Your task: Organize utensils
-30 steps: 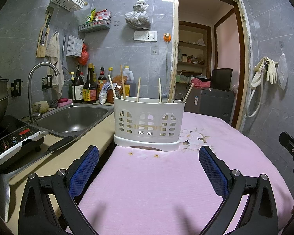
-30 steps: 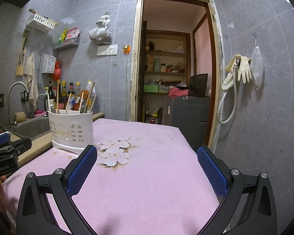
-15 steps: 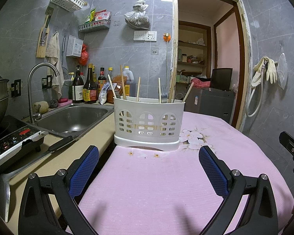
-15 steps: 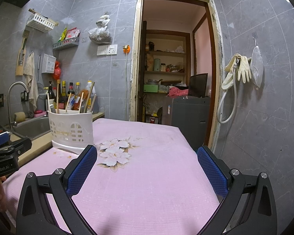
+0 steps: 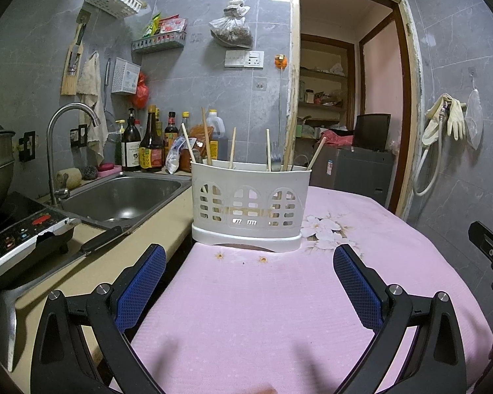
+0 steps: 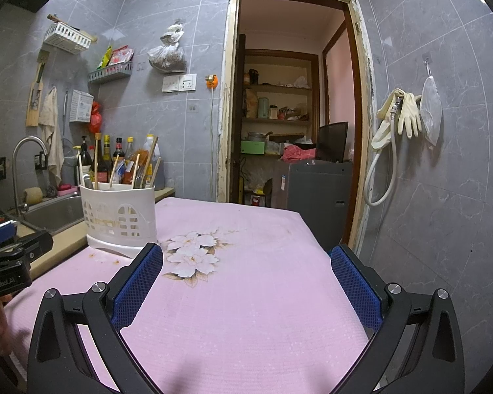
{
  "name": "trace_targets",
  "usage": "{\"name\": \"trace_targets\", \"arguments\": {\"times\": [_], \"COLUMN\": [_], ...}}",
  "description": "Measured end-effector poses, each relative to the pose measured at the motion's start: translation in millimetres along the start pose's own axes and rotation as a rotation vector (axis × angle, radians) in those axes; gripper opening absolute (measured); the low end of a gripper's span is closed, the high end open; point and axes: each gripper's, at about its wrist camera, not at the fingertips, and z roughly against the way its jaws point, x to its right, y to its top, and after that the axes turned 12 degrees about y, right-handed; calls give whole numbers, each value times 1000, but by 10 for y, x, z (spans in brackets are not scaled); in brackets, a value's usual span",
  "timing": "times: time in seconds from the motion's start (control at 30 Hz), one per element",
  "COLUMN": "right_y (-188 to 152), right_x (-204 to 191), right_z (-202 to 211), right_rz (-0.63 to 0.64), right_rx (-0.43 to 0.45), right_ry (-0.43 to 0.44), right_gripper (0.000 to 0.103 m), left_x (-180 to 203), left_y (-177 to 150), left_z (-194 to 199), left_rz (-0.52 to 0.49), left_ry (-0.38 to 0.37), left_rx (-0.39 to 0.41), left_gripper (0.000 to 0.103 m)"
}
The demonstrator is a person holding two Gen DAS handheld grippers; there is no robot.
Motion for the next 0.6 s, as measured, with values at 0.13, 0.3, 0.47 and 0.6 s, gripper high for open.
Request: {"name": "trace_targets", "arguments": {"times": [0.13,0.3,0.47,0.6], "right_y": [-2,1,-3,-3], "right_x": [3,8,15,18], "right_z": [-4,-2,1,1], "right_rz": [1,-1,0,-1], "right_rx": [-1,-3,-3,-6], "right_ry": [1,-1,-1,0], "right_gripper": [103,103,103,103], "left_x": [-17,-33,-15,-11], "left_y": [-2,-5,-7,-10], "left_z": [-21,-31,-64,-72], "left_rz": [6,12,6,6], "left_ry": [4,0,-1,-2], "left_rx": [-5,-5,-19,-21], "left_gripper": [100,100,100,100]}}
